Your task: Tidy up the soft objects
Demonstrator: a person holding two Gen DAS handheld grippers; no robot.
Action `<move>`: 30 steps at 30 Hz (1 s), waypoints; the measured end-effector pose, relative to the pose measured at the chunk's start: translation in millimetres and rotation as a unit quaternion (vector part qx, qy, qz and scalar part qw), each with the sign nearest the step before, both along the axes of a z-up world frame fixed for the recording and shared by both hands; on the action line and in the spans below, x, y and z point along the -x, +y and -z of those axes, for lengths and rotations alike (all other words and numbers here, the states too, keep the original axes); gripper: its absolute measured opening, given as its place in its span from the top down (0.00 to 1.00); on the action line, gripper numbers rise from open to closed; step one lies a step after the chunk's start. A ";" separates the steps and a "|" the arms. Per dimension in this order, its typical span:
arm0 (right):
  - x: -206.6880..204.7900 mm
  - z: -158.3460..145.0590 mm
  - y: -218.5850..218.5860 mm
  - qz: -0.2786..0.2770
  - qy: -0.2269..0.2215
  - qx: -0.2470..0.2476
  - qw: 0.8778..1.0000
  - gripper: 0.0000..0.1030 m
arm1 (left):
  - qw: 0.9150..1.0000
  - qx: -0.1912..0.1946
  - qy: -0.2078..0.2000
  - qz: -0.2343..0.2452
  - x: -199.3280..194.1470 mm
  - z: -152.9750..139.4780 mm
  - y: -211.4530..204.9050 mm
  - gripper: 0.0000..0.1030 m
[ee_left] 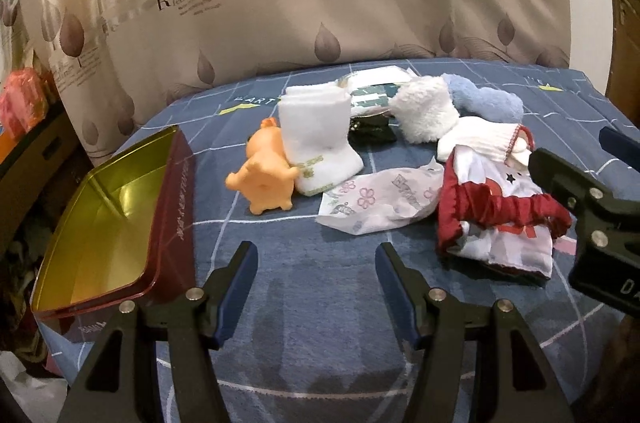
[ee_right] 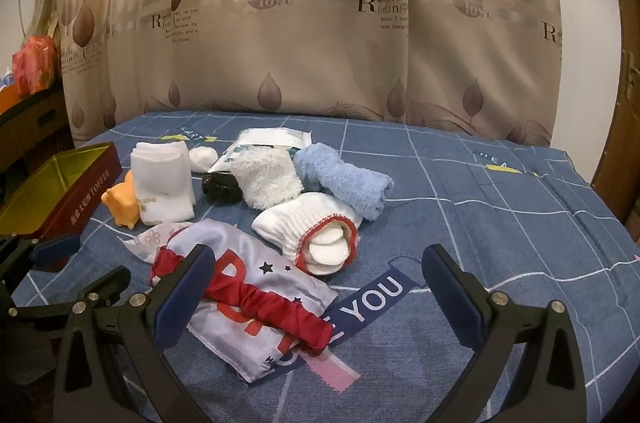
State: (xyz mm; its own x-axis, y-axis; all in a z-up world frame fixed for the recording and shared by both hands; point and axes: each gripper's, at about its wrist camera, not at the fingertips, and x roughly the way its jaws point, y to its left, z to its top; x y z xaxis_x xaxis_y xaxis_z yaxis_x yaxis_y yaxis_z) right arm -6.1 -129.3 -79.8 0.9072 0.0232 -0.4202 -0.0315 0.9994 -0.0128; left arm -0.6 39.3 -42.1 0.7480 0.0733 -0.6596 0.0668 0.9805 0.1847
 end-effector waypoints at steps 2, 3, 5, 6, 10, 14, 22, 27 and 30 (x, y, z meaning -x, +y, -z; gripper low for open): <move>-0.8 0.4 -0.1 -0.001 0.002 0.000 1.000 0.00 | 1.000 -0.001 -0.001 0.001 0.2 -0.5 -0.6 0.39; -1.0 0.5 -0.4 -0.001 0.003 -0.001 1.000 0.00 | 1.000 -0.001 -0.001 0.001 1.1 -0.3 -0.8 0.39; -1.2 0.3 -0.5 -0.001 0.002 0.000 1.000 0.00 | 1.000 0.000 0.003 0.000 0.8 0.1 -0.7 0.39; -1.1 0.3 -0.5 -0.001 0.003 0.000 1.000 0.00 | 1.000 0.000 0.004 -0.001 0.5 0.4 -0.2 0.39; -1.1 0.5 -0.9 -0.002 0.002 -0.002 1.000 0.00 | 1.000 -0.003 0.010 -0.001 0.0 1.6 -0.2 0.39; -2.1 1.3 -0.9 -0.003 0.002 -0.007 1.000 0.00 | 1.000 -0.006 0.010 0.002 -0.2 1.8 -1.6 0.39; -1.8 1.7 -0.4 -0.004 0.002 -0.005 1.000 0.00 | 1.000 0.000 0.011 0.006 -1.6 -0.3 -0.8 0.39; -1.8 1.6 -0.2 -0.004 0.002 -0.005 1.000 0.00 | 1.000 0.004 0.014 0.005 -2.3 -0.8 0.3 0.39; -2.6 2.4 0.2 -0.005 0.002 -0.006 1.000 0.00 | 1.000 0.009 0.016 0.004 -3.2 -0.7 1.9 0.39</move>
